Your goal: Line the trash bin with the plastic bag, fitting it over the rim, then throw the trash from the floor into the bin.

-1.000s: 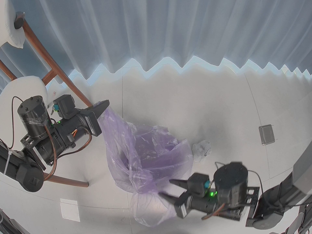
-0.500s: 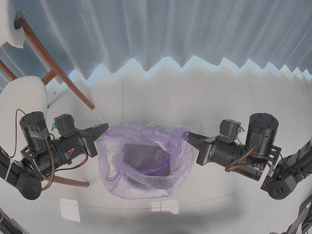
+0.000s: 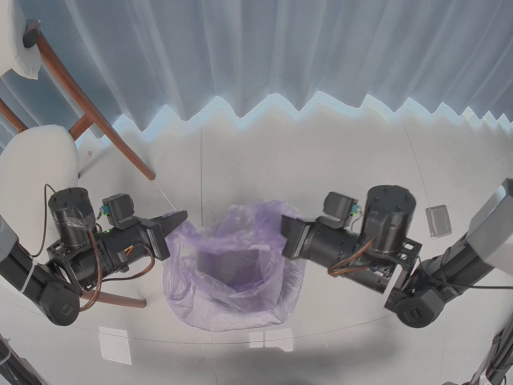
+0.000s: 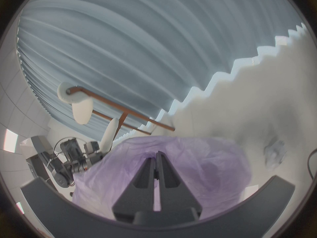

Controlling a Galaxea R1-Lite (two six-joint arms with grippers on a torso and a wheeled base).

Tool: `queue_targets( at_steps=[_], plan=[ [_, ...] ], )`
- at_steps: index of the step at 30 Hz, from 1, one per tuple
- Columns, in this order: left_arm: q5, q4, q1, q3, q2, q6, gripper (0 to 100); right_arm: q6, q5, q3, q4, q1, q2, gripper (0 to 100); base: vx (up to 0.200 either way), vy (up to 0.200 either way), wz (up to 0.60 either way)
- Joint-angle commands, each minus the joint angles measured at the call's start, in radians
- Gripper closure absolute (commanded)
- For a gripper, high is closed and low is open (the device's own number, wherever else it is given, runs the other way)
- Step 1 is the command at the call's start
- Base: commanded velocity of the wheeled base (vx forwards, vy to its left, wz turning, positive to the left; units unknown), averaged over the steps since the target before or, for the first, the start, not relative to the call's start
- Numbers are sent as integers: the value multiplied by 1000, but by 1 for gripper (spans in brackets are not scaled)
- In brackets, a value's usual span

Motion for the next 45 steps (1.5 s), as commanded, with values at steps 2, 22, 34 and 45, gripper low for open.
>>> queue_targets(
  at_steps=[2,22,34,45],
  plan=[
    [2,-9,-100,-99,-53,-186,100,75,29,-86,-38,120,189,100,0,0,0],
    [29,-195,-210,-132,51,-380,100,129,-49,-230,-33,18,302,100,0,0,0],
    [108,-350,-305,-151,329,-463,100,162,-20,272,14,-98,-138,100,0,0,0],
    [110,-350,-216,-208,482,-518,100,146,-5,318,13,-206,-219,100,0,0,0]
  ],
)
